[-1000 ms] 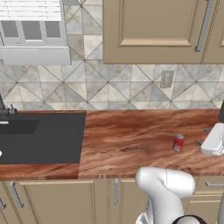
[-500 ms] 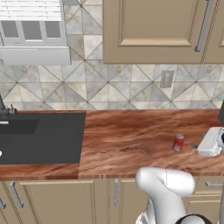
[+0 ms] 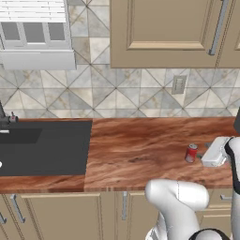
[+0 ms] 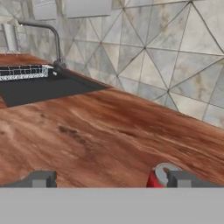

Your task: Move the drinks to the dining counter.

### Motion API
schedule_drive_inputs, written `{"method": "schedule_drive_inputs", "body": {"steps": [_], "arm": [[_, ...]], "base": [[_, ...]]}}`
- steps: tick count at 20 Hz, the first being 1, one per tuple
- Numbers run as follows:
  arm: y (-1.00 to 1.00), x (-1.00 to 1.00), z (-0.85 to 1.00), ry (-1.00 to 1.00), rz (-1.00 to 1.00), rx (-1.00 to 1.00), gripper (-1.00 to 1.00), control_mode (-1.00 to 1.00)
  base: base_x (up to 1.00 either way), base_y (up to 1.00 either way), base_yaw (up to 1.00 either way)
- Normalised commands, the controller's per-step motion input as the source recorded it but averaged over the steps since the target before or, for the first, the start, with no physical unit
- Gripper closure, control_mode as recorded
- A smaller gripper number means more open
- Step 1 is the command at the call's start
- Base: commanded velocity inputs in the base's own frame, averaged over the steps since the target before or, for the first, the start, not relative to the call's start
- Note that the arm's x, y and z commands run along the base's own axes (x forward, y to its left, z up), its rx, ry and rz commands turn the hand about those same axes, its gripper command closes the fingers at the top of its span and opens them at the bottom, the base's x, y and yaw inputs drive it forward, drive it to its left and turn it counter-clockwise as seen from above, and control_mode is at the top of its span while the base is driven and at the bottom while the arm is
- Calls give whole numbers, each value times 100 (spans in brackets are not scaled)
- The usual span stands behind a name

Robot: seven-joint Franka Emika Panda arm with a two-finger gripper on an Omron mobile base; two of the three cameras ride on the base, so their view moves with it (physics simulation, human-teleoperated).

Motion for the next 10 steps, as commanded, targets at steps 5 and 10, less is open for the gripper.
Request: {"method": "schedule_drive_inputs", "body": {"steps": [5,10], "arm": [[-2,23,-5,1,0,0,-100,-100],[-9,18,-7,1,0,0,-100,-100]], "base": [[0,0,0],[0,0,0]]}}
